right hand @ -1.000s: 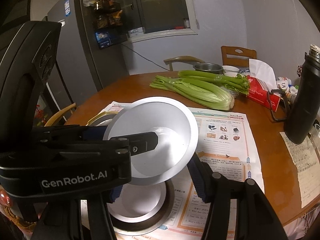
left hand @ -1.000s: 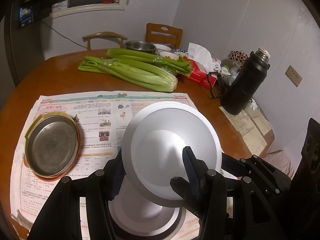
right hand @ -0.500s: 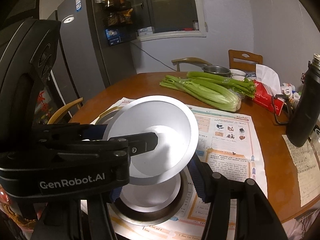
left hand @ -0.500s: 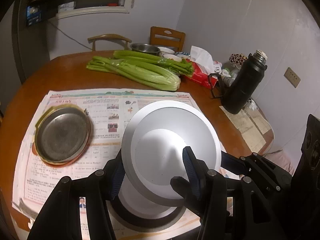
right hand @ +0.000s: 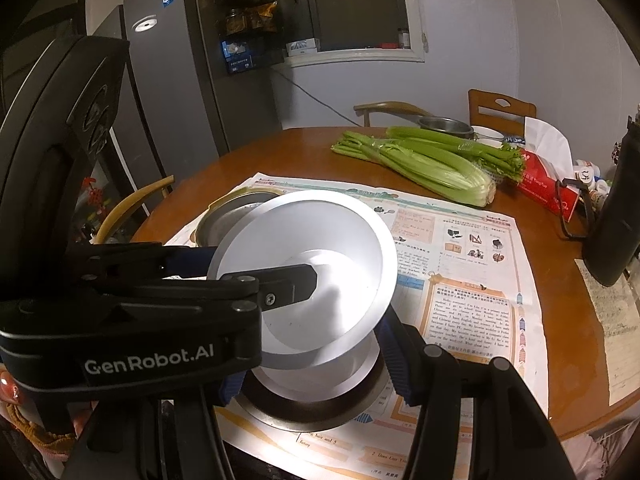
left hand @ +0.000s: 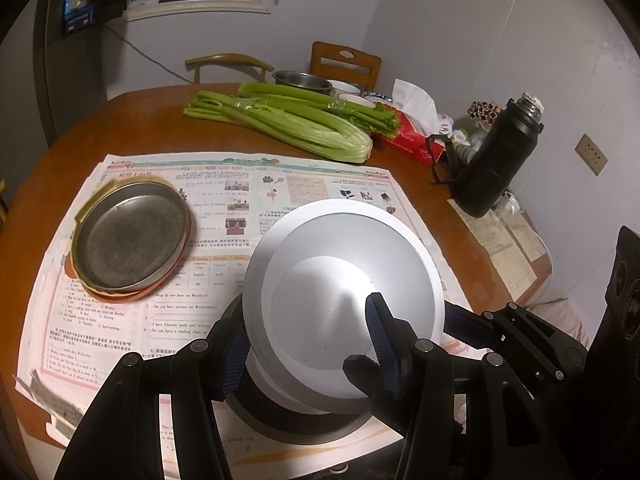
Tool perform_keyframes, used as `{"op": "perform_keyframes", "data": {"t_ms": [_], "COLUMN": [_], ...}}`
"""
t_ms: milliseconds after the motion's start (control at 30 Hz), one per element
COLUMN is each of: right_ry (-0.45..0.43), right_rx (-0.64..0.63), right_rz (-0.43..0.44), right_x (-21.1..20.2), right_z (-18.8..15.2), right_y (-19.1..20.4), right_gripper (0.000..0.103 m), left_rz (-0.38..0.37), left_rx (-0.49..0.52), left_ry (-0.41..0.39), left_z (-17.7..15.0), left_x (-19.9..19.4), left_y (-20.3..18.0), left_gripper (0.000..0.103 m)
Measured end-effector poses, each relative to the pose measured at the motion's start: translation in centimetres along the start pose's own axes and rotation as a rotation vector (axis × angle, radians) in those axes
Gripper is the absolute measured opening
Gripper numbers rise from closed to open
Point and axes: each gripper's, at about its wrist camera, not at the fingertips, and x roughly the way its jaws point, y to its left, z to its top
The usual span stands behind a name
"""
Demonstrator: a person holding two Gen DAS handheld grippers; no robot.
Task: Organize plates and bowls
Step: 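Lower the red paper bowl into the steel bowl and open the left tool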
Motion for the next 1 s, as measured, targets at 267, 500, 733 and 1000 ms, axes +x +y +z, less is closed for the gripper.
{"op": "perform_keyframes", "data": {"t_ms": [267,500,733,1000], "right_ry": [0.021,0.046,0.066,0.081], "right_rx": [-0.007,-0.010,-0.012,-0.016], "right_rz": [0.003,0.010,0.015,0.017], "right_x": [0.4,1.1,1.8,2.4], "right_z": [-0.8,-1.4,-2.1,-2.4], "right_y": [0.0,-0.1,-0.1,0.0], "right_gripper": [0.058,0.058,0.058,0.058], "left_rz": [0.012,0.016,0.027,0.043], "left_rx": [0.002,-0.010,-0.018,-0.020], "left_ry": [0.026,0.046,0.066,0.078], "left_z": [-0.7,-1.4,-2.0,-2.3], "left_x": [0.8,1.6,2.4,2.9], "left_y": [0.0,0.4,0.7,0.9], "left_gripper": [0.056,0.056,0.056,0.056]}}
